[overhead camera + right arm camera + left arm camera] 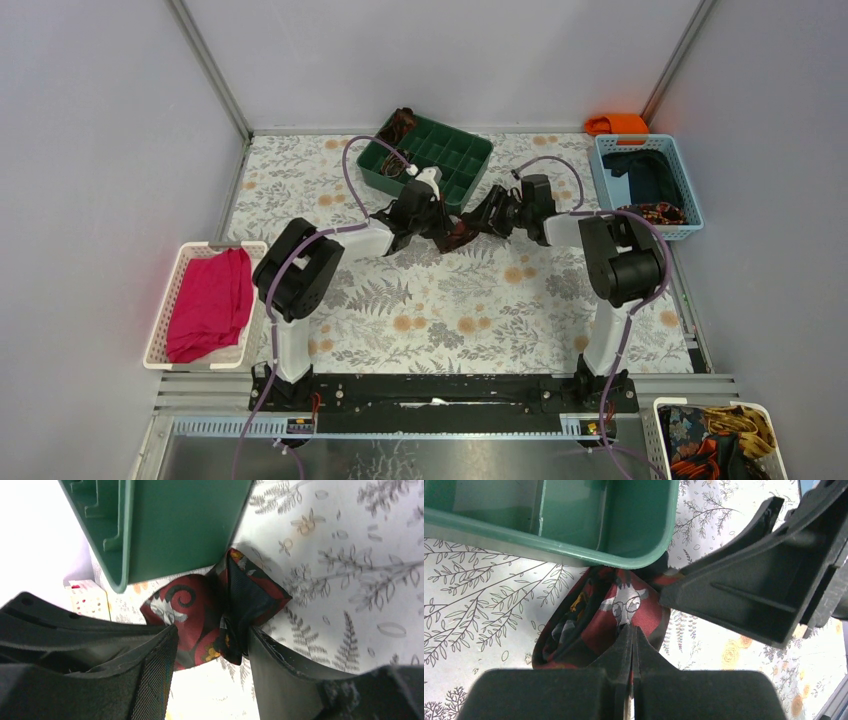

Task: Roll the ties
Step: Roll the tie at the center of the board.

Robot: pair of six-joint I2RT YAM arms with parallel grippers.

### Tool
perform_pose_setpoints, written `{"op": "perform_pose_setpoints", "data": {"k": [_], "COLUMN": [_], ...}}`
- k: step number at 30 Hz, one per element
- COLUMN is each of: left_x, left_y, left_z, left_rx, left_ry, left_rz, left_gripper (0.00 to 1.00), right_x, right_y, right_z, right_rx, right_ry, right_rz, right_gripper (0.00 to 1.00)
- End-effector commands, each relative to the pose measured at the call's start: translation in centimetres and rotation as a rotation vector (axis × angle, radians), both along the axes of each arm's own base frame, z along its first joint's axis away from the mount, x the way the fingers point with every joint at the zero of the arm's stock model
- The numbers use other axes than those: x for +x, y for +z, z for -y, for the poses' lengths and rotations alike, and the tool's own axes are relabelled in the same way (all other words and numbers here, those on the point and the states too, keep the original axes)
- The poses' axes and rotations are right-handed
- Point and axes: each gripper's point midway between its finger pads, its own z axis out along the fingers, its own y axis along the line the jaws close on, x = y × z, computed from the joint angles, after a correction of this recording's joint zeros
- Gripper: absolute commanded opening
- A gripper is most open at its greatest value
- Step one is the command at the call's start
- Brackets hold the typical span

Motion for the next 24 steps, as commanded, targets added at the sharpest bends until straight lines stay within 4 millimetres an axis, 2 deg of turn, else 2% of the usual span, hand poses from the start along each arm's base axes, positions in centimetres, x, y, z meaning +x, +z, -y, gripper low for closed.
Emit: {"op": "perform_pose_setpoints", "data": {"k": [1,6,14,20,24], "left_x": [-0.9,-0.9,-0.8,-1.3,-2.1], "left_y": [-2.4,-2.6,-2.4,-1.8,-1.5], "left_z": [-0.4,-0.3,-0.4,-0.9,-1.8], "left_rx": [0.033,0.035,0.055,0.072,0.093], "left_ry": [-0.006,-0.010,-0.019,-0.023,-0.021], "left_rz": [-0.043,-0.045,-0.038,-0.037,-0.048], "left_gripper": [0.00,0.00,0.00,0.00,0.00], "right_x": [1.6,1.5,-0.8,-3.9,-7.2], "right_y": [1.2,1.0,-0.4,-0.8,-1.4], "right_z": [-1.3,-2.2,-3.4,-4.6,-5.7], "right_rx": [0.038,0.040,-0.064,-0.137,-0.164], "right_ry": [0.065,0.122,0.184,0.216,0.240], "right_rz": [0.054,0.046,0.022,0.017,-0.006], "right_gripper": [0.60,0.61,0.55,0.55,0.55]}}
